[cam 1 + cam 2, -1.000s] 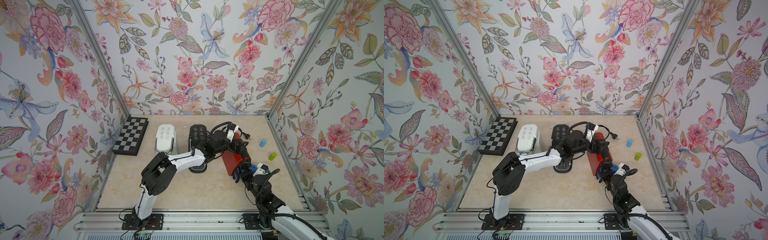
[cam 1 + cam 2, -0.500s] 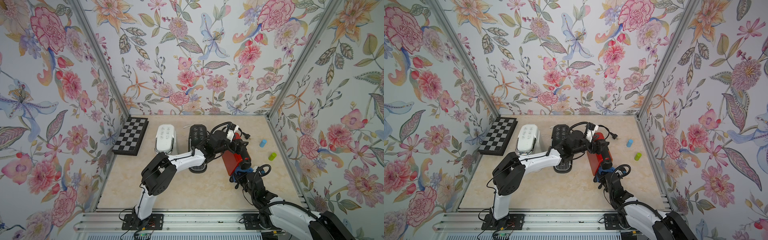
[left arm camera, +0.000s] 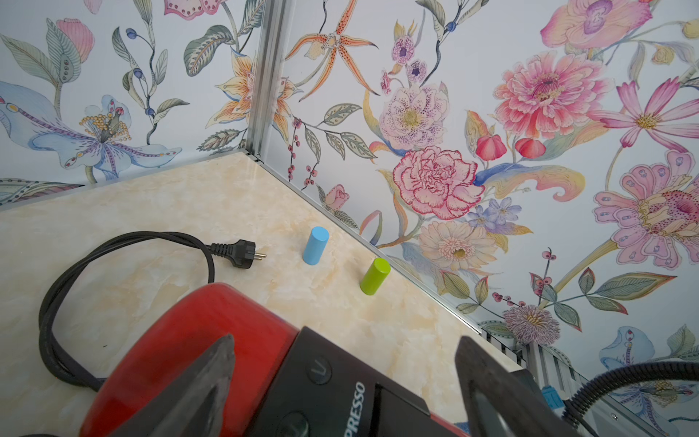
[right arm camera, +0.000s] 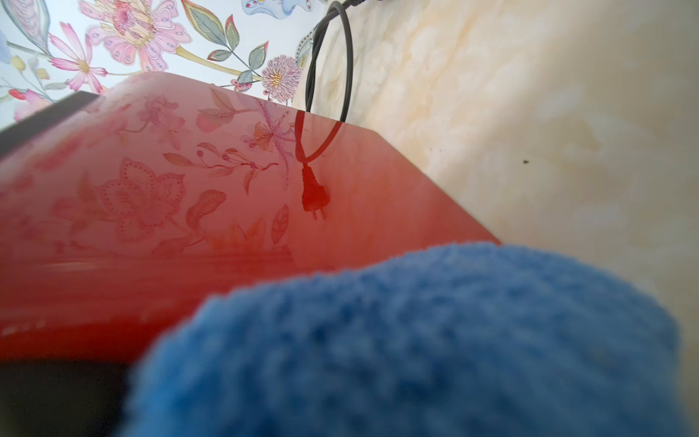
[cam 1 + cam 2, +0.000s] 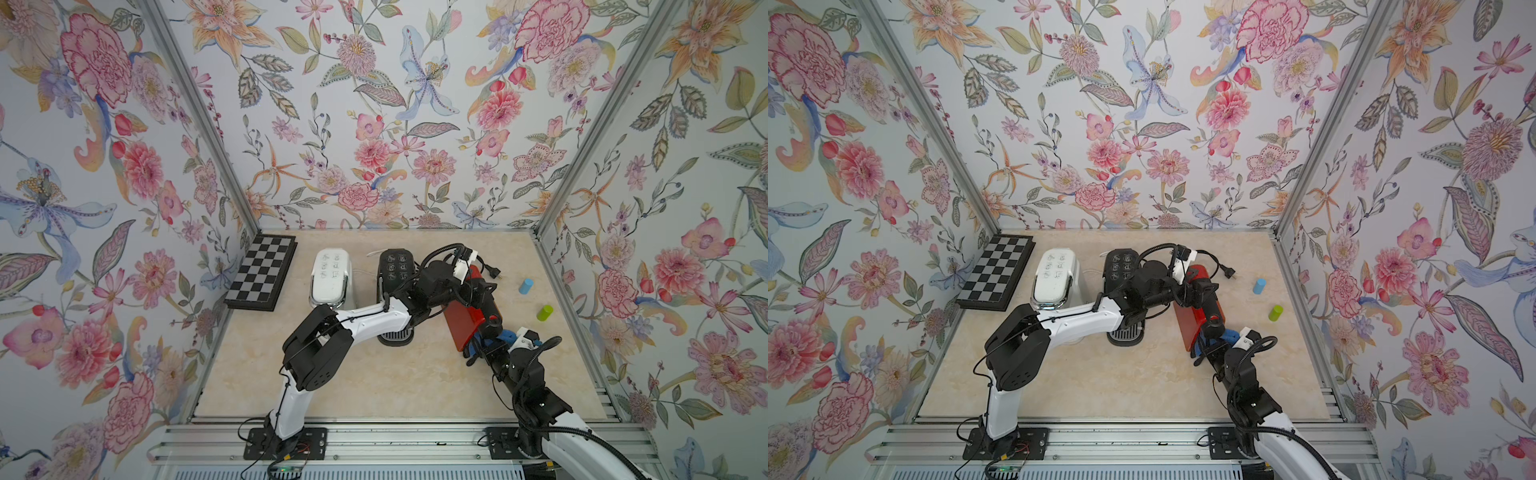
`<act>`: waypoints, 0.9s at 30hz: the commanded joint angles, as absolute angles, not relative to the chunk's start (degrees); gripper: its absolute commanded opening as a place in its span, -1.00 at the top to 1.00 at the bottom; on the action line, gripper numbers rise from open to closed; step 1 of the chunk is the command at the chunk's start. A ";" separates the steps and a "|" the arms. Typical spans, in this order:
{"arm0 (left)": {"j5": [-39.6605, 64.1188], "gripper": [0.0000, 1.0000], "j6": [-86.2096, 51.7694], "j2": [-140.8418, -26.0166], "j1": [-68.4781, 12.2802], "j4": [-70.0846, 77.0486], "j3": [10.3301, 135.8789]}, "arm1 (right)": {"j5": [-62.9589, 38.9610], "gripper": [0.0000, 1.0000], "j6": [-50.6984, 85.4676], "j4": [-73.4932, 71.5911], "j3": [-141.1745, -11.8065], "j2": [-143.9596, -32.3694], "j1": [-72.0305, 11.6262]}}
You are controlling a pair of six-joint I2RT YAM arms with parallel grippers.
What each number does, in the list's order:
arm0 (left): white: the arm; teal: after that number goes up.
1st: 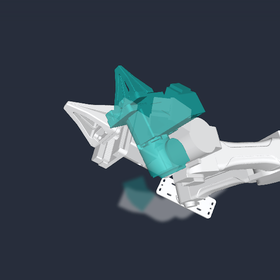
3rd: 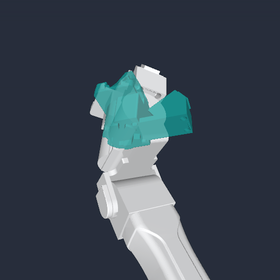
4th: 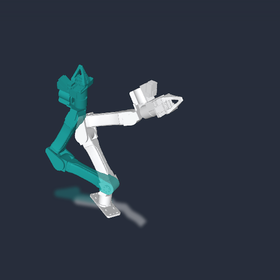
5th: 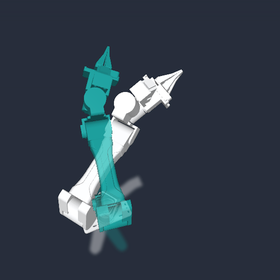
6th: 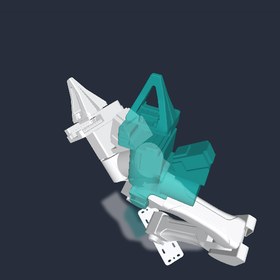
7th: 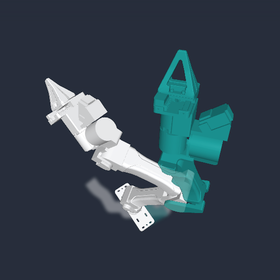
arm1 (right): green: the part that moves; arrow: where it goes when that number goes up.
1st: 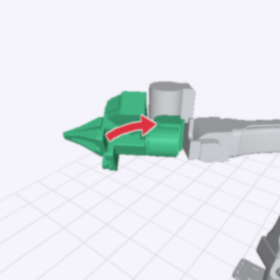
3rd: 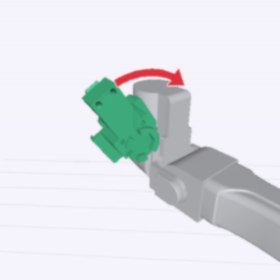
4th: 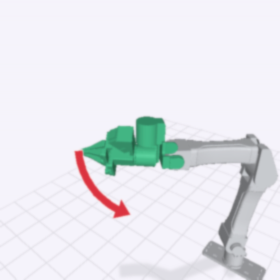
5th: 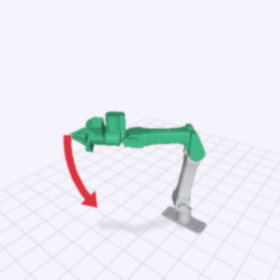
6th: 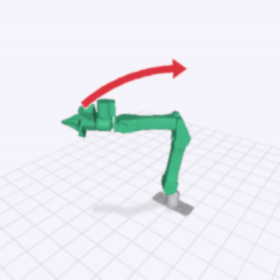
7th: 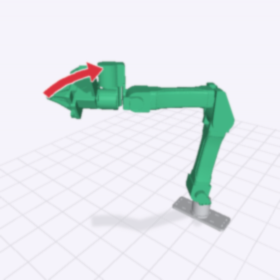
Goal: Wipe the surface of a coffee machine
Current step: Wipe the dirt from the surface of the coffee machine.
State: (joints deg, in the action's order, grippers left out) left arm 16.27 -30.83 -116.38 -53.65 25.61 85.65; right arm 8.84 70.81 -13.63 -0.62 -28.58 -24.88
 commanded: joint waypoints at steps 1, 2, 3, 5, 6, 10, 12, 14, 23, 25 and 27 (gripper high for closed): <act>17.60 -0.84 -32.26 -118.87 -53.74 17.23 83.52 | 9.60 1.00 71.79 -8.56 4.44 -21.96 -23.10; 17.74 -0.84 -32.26 -118.93 -53.75 17.14 83.81 | 9.33 1.00 72.00 -7.55 4.57 -19.71 -22.83; 17.70 -0.84 -32.20 -118.99 -53.75 16.92 84.09 | 9.44 1.00 72.40 -6.26 4.49 -18.54 -22.70; 17.72 -0.84 -32.09 -119.14 -53.71 16.64 84.33 | 9.93 1.00 72.81 -5.29 4.72 -18.91 -22.63; 17.75 -0.84 -32.10 -119.20 -53.66 16.61 84.53 | 10.10 1.00 72.86 -5.32 4.75 -20.17 -22.55; 17.81 -0.84 -32.26 -119.40 -53.71 16.38 84.56 | 9.80 1.00 71.55 -12.49 4.93 -29.36 -22.50; 17.84 -0.84 -32.34 -119.35 -53.70 16.28 84.48 | 10.19 1.00 70.43 -16.17 4.05 -35.29 -22.43; 17.84 -0.84 -32.34 -119.33 -53.71 16.26 84.35 | 9.42 1.00 69.53 -20.29 2.94 -41.42 -22.46; 18.03 -0.84 -32.87 -119.84 -53.71 16.61 84.55 | 8.01 1.00 70.44 -39.03 0.64 -63.68 -27.91; 18.17 -0.84 -33.00 -119.94 -53.70 16.60 84.62 | 9.57 1.00 71.48 -39.61 1.25 -62.90 -29.42; 18.36 -0.83 -33.17 -119.95 -53.70 16.76 84.28 | 10.36 1.00 71.53 -39.25 1.74 -59.86 -30.17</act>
State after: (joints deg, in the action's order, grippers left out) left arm 16.29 -30.87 -116.38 -53.63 25.56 85.65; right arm 10.63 70.30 -36.80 -0.62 -61.63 -28.40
